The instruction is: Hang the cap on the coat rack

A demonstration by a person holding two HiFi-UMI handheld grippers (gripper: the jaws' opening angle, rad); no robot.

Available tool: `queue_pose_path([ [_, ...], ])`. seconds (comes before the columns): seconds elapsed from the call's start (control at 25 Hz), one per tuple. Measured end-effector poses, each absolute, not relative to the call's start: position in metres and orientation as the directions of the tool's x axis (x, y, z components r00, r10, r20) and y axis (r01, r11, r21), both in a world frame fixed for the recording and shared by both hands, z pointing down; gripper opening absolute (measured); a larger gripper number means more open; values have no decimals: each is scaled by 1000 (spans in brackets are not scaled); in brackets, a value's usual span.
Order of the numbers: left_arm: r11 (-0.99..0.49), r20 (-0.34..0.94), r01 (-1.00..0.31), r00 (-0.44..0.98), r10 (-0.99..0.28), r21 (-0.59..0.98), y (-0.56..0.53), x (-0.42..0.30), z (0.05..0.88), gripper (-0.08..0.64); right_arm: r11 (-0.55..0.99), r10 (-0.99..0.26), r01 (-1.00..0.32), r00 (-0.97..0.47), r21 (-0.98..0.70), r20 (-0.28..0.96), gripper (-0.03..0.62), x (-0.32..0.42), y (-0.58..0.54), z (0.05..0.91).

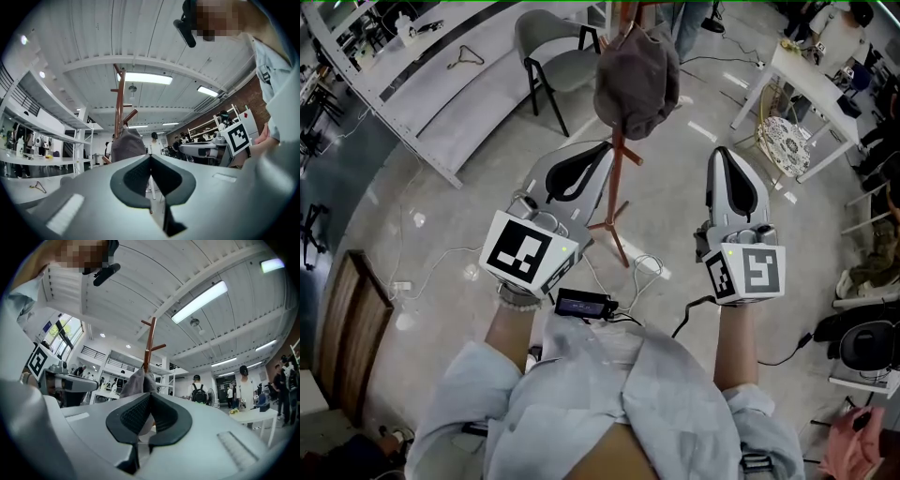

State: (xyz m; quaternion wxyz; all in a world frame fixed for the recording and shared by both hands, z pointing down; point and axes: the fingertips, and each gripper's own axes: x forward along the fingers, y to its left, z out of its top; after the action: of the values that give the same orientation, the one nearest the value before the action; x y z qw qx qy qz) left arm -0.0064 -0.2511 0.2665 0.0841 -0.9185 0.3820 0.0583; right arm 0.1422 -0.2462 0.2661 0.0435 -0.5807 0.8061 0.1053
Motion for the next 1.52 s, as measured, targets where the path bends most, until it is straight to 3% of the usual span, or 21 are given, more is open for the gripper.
queue_pose_path([
  [1.52,-730,-150,-680,730,-666,-66,-228,1,280,3,327,-929,-944,-330,47,-169,6,132,-219,279],
])
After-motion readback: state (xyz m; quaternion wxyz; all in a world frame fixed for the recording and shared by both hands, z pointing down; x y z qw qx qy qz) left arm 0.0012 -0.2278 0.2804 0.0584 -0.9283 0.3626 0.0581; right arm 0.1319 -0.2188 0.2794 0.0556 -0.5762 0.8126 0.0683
